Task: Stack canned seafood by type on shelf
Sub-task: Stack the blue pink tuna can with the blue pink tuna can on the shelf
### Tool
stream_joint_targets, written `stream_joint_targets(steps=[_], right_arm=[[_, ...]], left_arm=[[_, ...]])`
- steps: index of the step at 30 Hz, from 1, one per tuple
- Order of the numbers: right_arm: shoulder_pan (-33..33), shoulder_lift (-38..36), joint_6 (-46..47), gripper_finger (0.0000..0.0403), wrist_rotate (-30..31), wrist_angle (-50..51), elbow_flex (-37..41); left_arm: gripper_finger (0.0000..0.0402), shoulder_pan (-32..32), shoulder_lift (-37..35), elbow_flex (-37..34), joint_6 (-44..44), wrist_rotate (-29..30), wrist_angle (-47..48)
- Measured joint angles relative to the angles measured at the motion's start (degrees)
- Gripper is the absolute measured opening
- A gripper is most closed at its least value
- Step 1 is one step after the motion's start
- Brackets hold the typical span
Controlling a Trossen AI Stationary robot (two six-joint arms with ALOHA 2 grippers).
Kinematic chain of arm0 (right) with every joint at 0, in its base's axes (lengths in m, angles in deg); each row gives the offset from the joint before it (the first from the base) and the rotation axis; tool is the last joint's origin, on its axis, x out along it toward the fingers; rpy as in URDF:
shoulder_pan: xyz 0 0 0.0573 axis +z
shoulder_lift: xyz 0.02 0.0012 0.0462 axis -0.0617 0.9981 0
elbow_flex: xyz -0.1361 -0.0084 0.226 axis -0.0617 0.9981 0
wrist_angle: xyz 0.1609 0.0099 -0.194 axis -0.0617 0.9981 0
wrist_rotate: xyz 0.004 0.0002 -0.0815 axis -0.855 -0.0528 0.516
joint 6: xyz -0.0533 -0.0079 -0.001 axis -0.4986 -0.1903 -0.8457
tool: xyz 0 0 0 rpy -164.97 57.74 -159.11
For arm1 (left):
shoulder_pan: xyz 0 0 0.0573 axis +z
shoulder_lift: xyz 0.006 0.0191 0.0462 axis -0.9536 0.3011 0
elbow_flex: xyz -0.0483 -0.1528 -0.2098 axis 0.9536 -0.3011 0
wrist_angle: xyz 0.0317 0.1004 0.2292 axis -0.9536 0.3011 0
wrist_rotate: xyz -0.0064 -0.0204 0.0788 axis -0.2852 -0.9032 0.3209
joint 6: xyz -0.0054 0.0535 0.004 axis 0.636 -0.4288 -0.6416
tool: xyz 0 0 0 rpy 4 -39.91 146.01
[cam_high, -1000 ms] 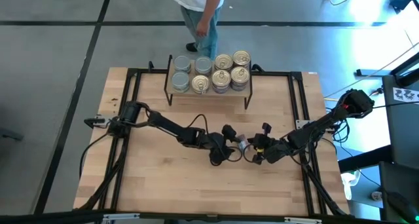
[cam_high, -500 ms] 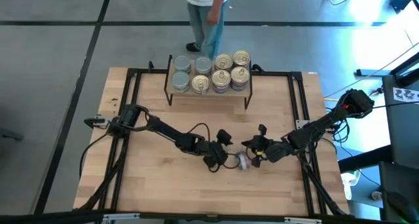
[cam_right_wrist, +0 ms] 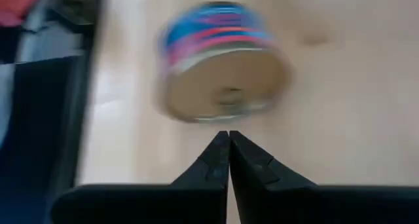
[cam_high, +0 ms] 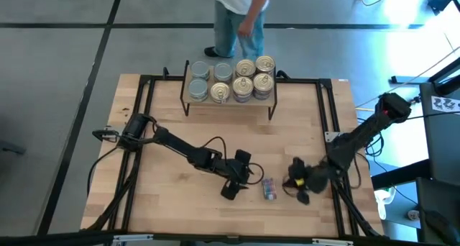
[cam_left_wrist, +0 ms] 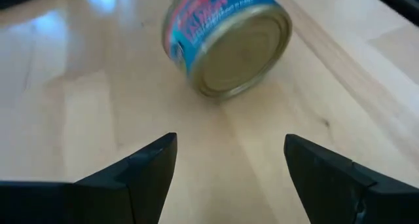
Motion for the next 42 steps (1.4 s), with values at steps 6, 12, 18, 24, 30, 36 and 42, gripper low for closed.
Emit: stream_joint_targets(steps=[6,12,18,24,30,36,42], right_arm=[[5.67,8.25,1.36,0.0014,3.83,-11.6,-0.02],[6.05,15.12,1.48,0.0014,7.37,-15.93,0.01],[6.05,15.44,0.13,0.0014,10.3,-14.47,0.01],[6.05,15.44,0.15,0.0014,9.71,-13.78,-0.01],[6.05,15.44,-0.03,0.0014,9.75,-13.77,-0.01],[6.05,15.42,-0.17,0.0014,12.9,-14.34,-0.01],[5.83,15.42,-3.84,0.0014,15.3,-18.73,0.01]], left_arm=[[0.028,-2.26,2.84,0.0,1.46,1.65,-7.34],[0.028,-4.7,3.5,-0.02,5.02,6.27,-7.88],[0.028,-6.78,6.63,0.34,12.53,9.08,-9.54],[0.028,-8.65,12.01,8.9,24.15,9.79,-5.63],[0.028,-8.8,16.13,16.7,28.5,12.27,-1.02],[0.028,-8.28,17.77,16.7,30.72,14.35,-3.99],[0.028,-8.17,19.51,16.83,30.79,15.02,-6.14]])
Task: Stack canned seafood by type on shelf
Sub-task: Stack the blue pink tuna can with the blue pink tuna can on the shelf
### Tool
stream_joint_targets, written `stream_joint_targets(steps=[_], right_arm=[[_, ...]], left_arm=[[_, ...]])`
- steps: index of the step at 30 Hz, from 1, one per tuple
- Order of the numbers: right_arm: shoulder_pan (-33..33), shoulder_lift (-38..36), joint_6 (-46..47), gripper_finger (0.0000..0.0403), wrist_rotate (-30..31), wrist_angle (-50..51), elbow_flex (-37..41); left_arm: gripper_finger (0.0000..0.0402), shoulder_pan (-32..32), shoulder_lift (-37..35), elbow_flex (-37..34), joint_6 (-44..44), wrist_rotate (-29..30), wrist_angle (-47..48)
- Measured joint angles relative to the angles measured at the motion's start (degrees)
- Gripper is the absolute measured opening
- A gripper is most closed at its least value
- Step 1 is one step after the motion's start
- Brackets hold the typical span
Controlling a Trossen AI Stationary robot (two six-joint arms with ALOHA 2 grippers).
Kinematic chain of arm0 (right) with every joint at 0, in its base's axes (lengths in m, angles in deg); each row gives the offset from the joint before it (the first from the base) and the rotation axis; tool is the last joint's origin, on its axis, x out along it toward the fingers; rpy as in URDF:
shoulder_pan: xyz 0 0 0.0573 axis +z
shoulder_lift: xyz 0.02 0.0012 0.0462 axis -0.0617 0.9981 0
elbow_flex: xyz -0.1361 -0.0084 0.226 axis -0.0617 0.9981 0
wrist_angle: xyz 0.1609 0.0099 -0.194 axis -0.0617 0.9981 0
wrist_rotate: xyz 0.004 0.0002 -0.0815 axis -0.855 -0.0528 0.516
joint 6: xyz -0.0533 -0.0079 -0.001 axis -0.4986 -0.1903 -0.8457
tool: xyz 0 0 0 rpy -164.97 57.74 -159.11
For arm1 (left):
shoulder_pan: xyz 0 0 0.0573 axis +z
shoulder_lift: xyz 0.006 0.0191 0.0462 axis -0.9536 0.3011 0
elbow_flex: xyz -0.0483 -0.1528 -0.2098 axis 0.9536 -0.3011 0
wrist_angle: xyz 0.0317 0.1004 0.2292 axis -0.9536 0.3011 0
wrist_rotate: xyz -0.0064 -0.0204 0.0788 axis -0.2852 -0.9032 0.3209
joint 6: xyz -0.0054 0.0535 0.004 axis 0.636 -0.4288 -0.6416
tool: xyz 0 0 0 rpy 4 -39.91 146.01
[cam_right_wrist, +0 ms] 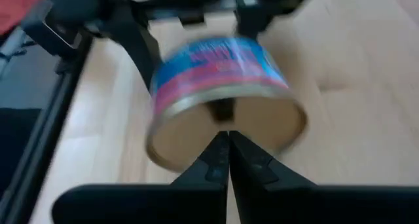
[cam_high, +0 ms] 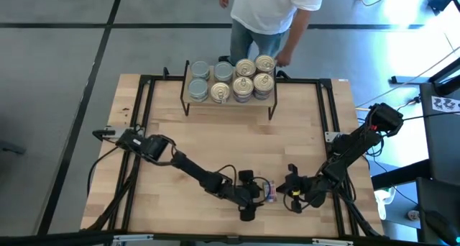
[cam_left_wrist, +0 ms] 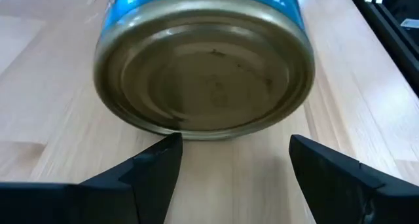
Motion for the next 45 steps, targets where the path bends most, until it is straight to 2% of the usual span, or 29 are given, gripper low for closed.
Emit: stream_joint_targets(steps=[12,16,27,31,34,36,40,45], right_arm=[[-6.31,0.0,-5.41,0.0014,-0.93,-4.47,-0.02],[-8.55,0.0,-5.44,0.0014,-1.23,-3.64,-0.02],[-10.66,-0.01,-7.92,0.0014,-3.95,-4.0,-0.03],[-10.27,-2.7,-8.23,0.0014,-8.13,-3.0,-0.04],[-8.79,-5.93,-6.74,0.0014,-9.75,1.46,-0.05],[-7.18,-7.64,-4.92,0.0014,-7.38,4.02,-0.03],[-2.65,-9.31,-0.55,0.0014,-1.12,8.01,-0.02],[1.19,-9.24,2.13,0.0014,3.3,9.0,-0.02]], left_arm=[[0.028,1.62,0.41,0.1,-2.29,-0.63,0.22],[0.028,1.56,-2.02,0.13,-0.6,0.18,10.14],[0.028,-1.32,-8.05,-0.05,11.94,2.78,33.05],[0.028,-3.68,-11.82,-0.69,9.39,2.15,37.2],[0.028,-5.04,-14.31,-0.59,3.37,8.11,31.08],[0.028,-4.43,-14.77,-0.36,-1.21,11.86,24.26],[0.028,-1.97,-11.27,-0.89,-6.54,9.07,12.62],[0.0257,0.14,-10.21,-0.81,-6.27,7.15,12.97]])
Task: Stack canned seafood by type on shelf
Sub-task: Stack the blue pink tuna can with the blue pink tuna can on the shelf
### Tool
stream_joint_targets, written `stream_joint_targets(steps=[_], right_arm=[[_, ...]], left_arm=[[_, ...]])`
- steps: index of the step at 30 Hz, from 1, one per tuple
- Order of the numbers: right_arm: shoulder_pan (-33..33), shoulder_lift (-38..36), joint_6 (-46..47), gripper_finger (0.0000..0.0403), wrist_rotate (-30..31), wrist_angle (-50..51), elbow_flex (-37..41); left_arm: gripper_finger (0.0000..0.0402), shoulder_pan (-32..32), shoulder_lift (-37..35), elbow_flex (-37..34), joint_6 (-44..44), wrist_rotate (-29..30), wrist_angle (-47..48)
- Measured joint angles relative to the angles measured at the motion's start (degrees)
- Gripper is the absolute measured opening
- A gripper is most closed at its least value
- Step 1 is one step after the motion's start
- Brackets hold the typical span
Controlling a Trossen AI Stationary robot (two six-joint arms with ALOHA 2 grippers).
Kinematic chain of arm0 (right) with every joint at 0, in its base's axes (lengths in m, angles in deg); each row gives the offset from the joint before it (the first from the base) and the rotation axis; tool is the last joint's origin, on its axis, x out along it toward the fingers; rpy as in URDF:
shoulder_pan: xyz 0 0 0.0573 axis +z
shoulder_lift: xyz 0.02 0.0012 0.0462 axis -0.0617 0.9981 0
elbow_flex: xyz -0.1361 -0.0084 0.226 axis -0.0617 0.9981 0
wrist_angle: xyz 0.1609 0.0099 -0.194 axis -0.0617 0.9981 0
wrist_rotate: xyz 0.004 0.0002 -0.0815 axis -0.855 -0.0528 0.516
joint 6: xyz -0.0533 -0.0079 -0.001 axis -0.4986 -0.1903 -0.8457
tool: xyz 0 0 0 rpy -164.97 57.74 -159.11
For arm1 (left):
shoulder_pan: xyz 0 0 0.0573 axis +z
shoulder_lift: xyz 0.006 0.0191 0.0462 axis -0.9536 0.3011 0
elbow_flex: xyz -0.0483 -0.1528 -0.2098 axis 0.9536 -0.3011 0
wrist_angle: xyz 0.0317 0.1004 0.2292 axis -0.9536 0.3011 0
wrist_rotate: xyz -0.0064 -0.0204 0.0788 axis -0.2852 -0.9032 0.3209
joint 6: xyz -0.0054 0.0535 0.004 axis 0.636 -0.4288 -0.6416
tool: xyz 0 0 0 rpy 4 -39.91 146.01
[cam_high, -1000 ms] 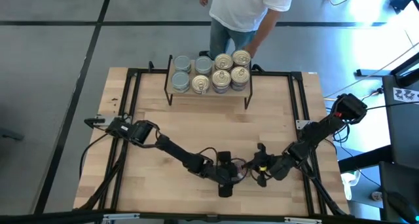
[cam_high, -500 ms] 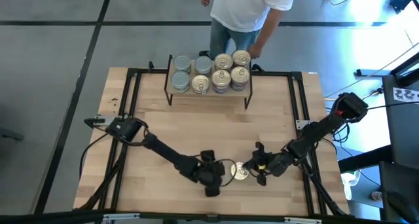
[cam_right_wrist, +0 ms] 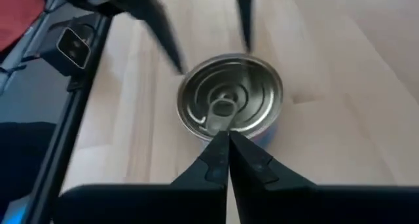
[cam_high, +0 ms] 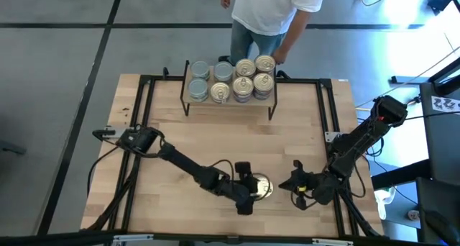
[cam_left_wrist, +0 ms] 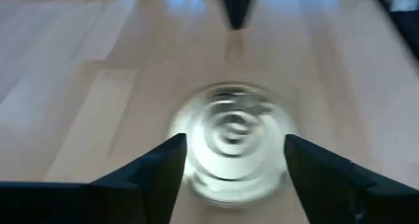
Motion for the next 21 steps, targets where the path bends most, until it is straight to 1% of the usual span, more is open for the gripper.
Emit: stream_joint_targets(steps=[7,11,16,21], right_arm=[[0.19,0.08,0.12,0.0014,0.61,0.5,0.0],[0.19,0.08,-0.11,0.0014,0.87,0.37,0.0],[0.17,0.08,0.25,0.0014,0.6,0.12,0.0],[0.17,0.08,-0.01,0.0014,-0.25,0.08,0.0]], left_arm=[[0.0162,0.95,0.5,-2.05,1.78,-0.33,-0.39],[0.0116,1.03,0.44,-2.86,2.29,-1.23,-0.52],[0.008,0.12,0.46,-3.84,1.9,-0.7,-0.61],[0.0064,-0.9,0.39,-5.07,2.56,1.88,-0.88]])
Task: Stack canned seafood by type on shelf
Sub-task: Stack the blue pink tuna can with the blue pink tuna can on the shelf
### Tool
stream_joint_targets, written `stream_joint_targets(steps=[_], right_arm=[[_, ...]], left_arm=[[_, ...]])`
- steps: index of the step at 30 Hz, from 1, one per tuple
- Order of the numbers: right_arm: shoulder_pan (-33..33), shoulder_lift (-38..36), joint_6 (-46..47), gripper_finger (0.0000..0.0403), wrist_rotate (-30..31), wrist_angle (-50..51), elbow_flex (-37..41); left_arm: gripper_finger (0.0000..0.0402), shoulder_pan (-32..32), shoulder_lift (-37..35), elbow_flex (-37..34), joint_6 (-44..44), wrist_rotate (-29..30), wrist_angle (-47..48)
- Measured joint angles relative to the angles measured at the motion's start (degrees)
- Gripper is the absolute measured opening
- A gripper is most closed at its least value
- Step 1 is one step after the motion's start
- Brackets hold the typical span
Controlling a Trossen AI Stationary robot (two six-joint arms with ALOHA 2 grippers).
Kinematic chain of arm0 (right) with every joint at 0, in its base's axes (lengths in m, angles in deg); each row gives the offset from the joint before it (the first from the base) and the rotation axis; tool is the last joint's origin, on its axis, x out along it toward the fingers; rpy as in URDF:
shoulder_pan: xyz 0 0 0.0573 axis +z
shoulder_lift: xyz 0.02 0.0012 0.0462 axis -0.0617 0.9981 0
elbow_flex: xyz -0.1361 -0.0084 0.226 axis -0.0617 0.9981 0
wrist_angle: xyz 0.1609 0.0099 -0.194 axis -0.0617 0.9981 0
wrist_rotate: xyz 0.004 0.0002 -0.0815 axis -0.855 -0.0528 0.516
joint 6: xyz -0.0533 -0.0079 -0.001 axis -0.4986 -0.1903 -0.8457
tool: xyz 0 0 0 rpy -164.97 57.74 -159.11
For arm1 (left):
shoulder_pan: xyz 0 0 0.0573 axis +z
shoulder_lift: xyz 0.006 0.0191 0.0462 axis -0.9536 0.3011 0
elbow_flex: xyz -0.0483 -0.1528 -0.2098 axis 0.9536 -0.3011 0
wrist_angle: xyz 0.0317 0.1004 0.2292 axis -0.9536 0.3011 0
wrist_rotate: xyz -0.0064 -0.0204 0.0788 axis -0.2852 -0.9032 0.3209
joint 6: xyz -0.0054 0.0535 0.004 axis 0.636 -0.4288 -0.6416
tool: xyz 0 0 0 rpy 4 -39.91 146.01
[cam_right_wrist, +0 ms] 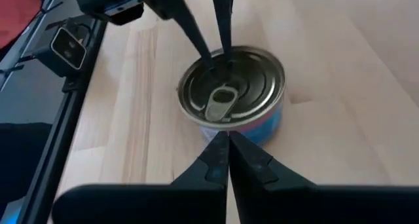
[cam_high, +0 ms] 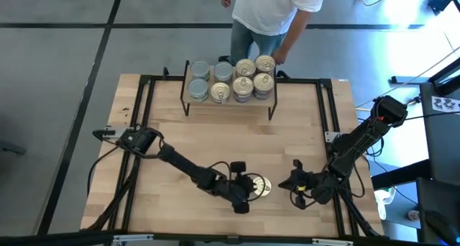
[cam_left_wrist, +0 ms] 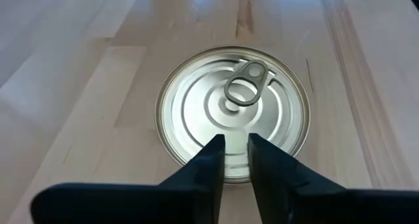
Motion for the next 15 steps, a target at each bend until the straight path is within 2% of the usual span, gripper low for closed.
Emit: stream_joint_targets(steps=[3,6,11,15], right_arm=[[0.0,0.02,-1.31,0.0015,-0.73,-0.82,0.0],[-0.02,0.02,-3.7,0.0037,-2.42,-3.42,0.0],[-0.02,0.02,-7.69,0.0139,-3.12,-6.03,0.0],[-0.02,0.59,-14.55,0.0227,0.52,-6.76,0.0]], left_arm=[[0.0062,-0.15,0.02,-0.04,-0.07,0.38,0.03],[0.0062,-0.14,0.07,-0.08,-0.75,0.2,-0.19],[0.0062,-0.18,0.09,-0.11,-0.93,0.03,0.04],[0.0061,-0.53,0.09,-0.13,-1.4,0.63,0.05]])
